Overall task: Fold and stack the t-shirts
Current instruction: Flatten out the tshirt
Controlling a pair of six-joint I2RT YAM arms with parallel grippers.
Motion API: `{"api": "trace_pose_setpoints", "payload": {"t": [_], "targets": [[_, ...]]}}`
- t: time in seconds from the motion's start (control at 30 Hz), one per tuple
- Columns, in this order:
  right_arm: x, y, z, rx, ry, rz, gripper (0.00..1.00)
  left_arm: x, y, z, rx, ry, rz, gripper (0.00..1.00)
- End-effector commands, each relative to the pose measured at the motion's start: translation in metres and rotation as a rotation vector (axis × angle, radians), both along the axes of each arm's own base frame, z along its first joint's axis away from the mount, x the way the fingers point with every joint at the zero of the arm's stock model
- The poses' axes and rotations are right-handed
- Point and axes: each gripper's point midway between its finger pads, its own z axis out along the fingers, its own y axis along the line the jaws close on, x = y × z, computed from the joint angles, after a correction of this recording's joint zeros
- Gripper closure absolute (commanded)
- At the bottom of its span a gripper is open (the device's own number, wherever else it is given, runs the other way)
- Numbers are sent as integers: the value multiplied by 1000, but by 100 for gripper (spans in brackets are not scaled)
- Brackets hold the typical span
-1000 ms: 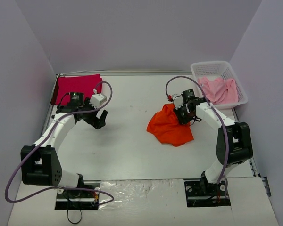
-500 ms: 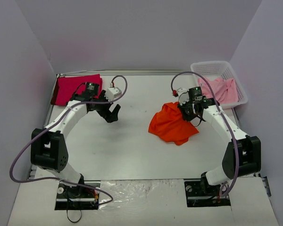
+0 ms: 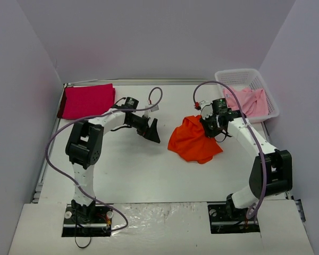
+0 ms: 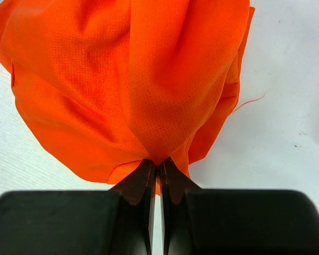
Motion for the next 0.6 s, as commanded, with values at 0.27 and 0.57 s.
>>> {"api": "trace_pose_setpoints", "payload": {"t": [0.27,0.57], "targets": [[-3,0,-11,15,41,-17,100,-28,-67,2,-107,119,-93,13],[-4,1,-9,20,31,-12,100,-22,-70,-35,-17,130,-70,25]]}}
